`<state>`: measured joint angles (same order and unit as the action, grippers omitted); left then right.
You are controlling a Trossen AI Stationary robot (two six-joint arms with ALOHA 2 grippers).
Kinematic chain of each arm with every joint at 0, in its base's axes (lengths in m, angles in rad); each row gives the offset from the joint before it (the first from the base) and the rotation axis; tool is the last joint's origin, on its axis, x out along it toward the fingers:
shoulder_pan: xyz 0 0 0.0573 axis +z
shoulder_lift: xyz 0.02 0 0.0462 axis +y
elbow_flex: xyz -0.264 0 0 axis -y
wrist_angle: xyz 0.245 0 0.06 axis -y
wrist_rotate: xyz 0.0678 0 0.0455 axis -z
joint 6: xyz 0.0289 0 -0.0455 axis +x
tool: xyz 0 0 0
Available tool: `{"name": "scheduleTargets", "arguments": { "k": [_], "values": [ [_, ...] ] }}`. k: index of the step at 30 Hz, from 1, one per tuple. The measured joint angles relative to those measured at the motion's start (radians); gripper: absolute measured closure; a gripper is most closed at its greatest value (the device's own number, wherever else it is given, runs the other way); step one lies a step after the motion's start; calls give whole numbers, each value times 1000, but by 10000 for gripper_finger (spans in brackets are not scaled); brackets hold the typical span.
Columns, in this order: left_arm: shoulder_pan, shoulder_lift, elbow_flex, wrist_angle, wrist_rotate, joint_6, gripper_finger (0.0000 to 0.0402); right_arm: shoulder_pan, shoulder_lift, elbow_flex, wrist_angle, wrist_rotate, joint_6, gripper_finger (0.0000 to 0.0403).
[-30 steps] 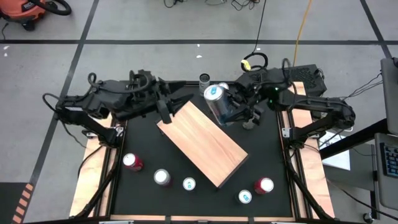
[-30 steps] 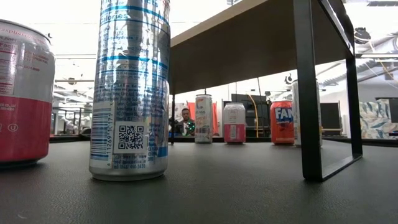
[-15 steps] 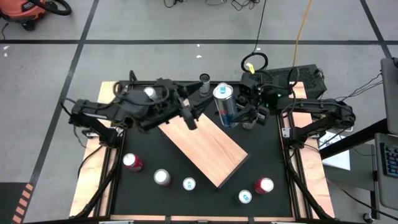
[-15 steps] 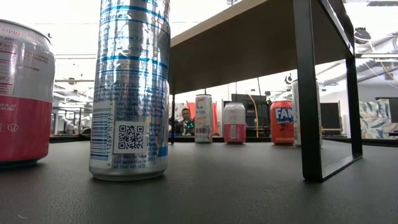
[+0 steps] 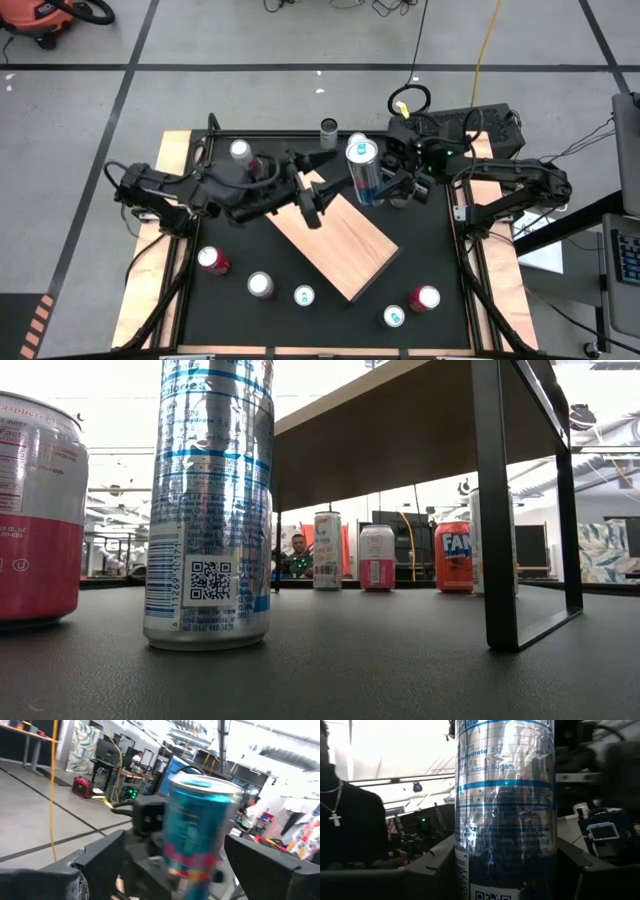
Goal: Place canned beverage on shelf
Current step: Put the bottom left blue soda can on the shelf
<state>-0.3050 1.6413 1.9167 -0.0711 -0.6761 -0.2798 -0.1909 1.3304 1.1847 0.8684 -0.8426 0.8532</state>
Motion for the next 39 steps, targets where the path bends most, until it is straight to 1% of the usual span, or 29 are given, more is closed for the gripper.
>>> {"name": "scheduleTargets", "arguments": {
  "k": [8, 13, 16, 19, 26, 31, 35, 39],
  "values": [
    [-11, 0, 0, 13, 2, -18, 52, 1, 0, 0, 2, 0, -6, 202],
    [12, 12, -1, 22, 49, -23, 52, 0, 0, 0, -15, 0, -33, 202],
    [32, 27, -1, 74, 99, -24, 52, 0, 0, 0, -23, 2, -53, 202],
    [44, 42, -1, 89, 122, -24, 52, 0, -1, 1, -58, 5, -81, 202],
    [62, 52, -1, 102, 120, -25, 52, 0, 0, 2, -80, 10, -106, 202],
    [64, 52, -1, 148, 119, 23, 52, 0, 0, 2, -119, 8, -127, 202],
    [64, 52, -1, 154, 119, 24, 53, 0, 0, 2, -126, 10, -136, 198],
    [64, 52, -1, 153, 119, 23, 69, 0, 0, 2, -126, 32, -137, 195]
  ]
}}
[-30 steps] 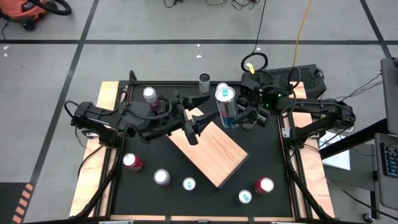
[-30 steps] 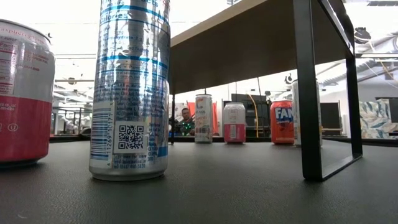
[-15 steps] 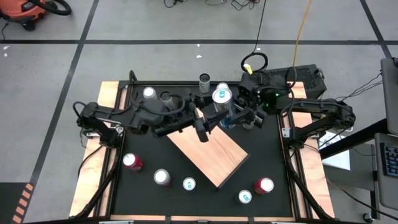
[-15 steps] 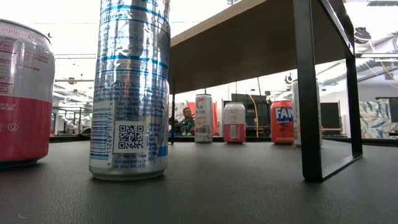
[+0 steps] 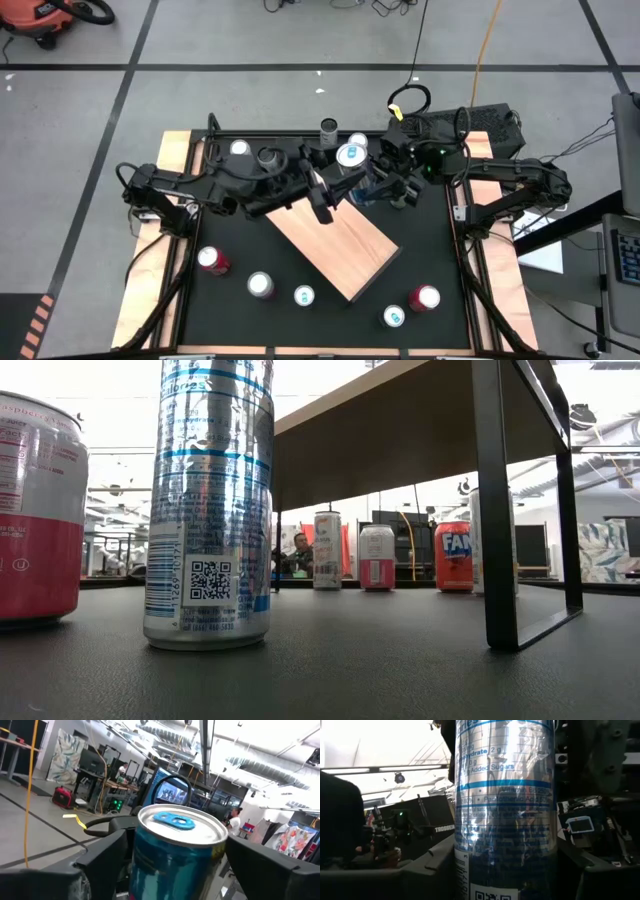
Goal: Place canned beverage on shelf
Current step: Put the bottom left blue soda can on the shelf
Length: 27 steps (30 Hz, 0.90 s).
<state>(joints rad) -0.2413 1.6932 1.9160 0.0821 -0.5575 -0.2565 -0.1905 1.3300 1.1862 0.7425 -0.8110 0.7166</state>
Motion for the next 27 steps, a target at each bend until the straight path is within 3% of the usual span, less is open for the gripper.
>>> {"name": "scheduleTargets", "arguments": {
  "k": [13, 27],
  "values": [
    [0, 0, 0, -22, -12, 2, 171, 0, -3, 0, -57, 6, 3, 191],
    [-22, -1, 0, -43, -121, 30, 183, 0, -1, 0, -158, 20, 84, 106]
  ]
}}
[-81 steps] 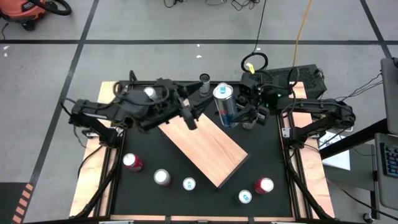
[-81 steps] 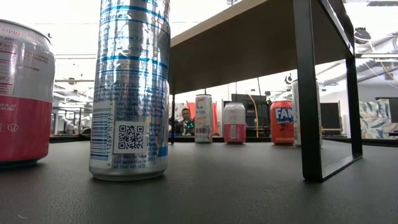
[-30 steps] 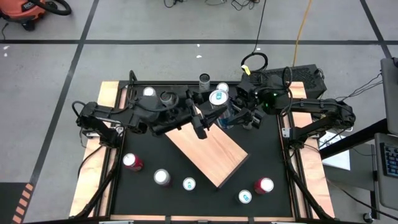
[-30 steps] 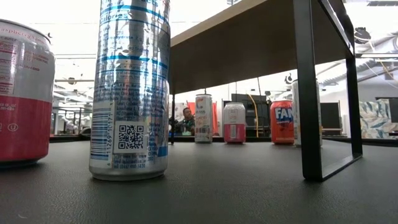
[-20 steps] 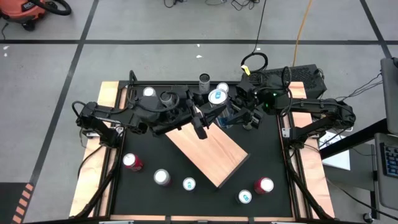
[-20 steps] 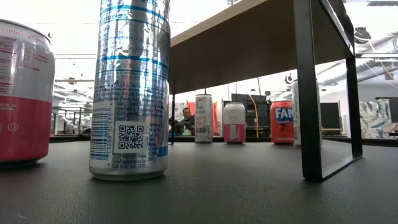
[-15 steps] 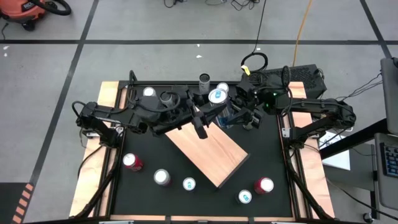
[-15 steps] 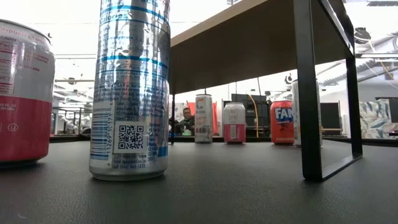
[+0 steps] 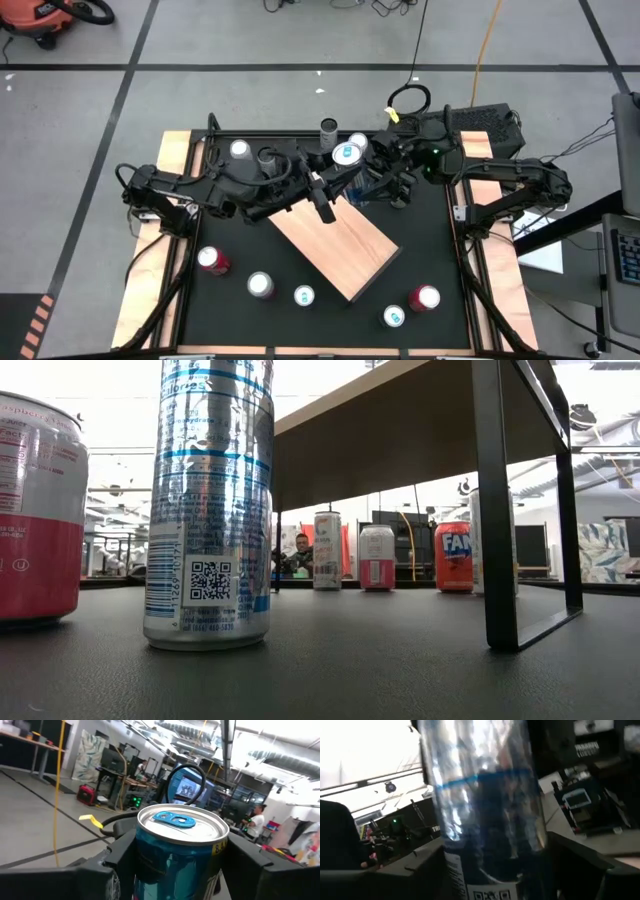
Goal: Place canned beverage on shelf
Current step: Put the bottom left blue soda can on the shelf
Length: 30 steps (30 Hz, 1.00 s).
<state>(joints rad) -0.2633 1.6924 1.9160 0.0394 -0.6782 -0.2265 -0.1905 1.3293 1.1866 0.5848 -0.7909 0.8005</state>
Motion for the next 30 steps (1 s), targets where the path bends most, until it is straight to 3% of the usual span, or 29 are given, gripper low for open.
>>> {"name": "scheduleTargets", "arguments": {
  "k": [10, 23, 30],
  "values": [
    [-24, -4, 0, 1, -20, 9, 183, -14, -14, 0, -120, -78, -17, 82],
    [-16, -113, 8, -81, -66, 161, 184, -88, -207, -2, -726, -92, -382, 68],
    [33, -196, 8, -166, -29, 161, 184, -91, -327, -2, -893, 10, -447, 68]
  ]
}}
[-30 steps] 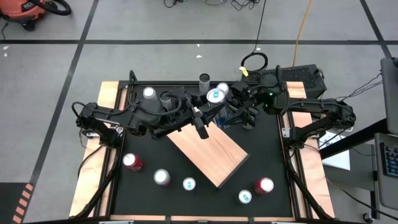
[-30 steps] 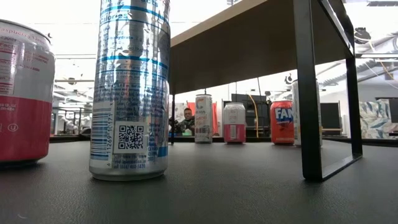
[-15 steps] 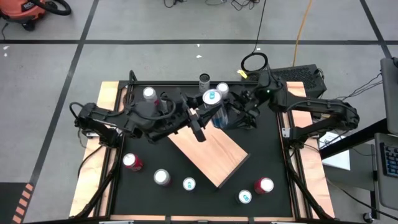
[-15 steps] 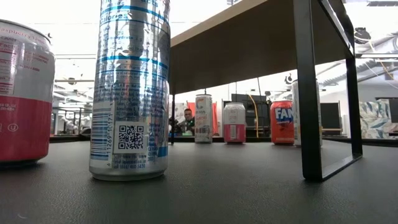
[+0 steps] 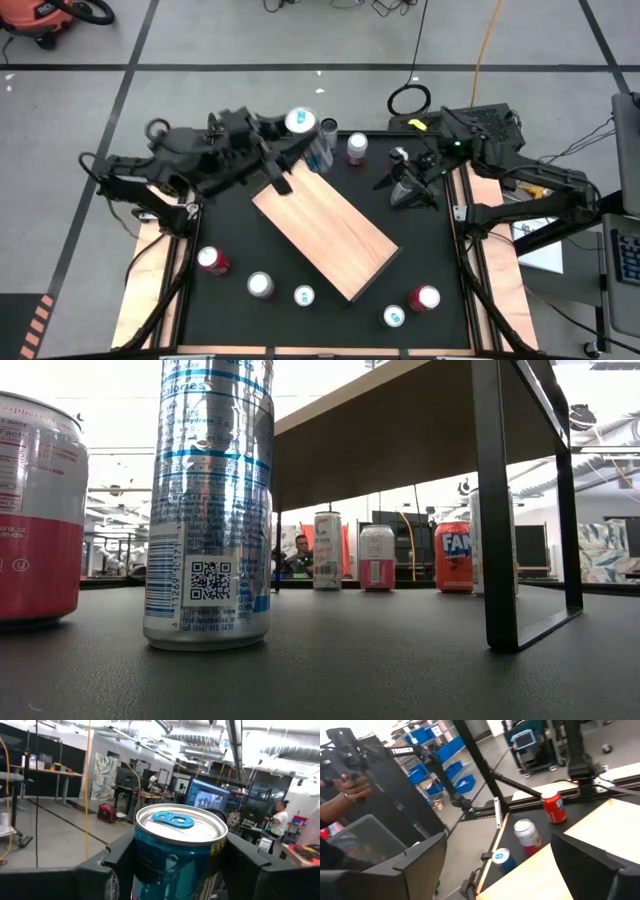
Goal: Place canned beverage on shelf
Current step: Put the bottom left blue soda can on the shelf
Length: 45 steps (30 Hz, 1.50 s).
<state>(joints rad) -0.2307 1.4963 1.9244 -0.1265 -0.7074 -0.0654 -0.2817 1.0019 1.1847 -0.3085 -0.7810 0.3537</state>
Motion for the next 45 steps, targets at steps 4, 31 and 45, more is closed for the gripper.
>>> {"name": "scheduleTargets", "arguments": {
  "k": [4, 31, 45],
  "values": [
    [29, -24, 0, -49, 15, 3, 184, 0, -49, 0, -31, 53, 0, 68],
    [170, -160, -283, -125, 71, -56, 184, 0, -116, 1, -88, 130, 52, 69],
    [198, -254, -865, 461, 18, -139, 184, 0, -116, 1, -90, 130, 80, 69]
  ]
}}
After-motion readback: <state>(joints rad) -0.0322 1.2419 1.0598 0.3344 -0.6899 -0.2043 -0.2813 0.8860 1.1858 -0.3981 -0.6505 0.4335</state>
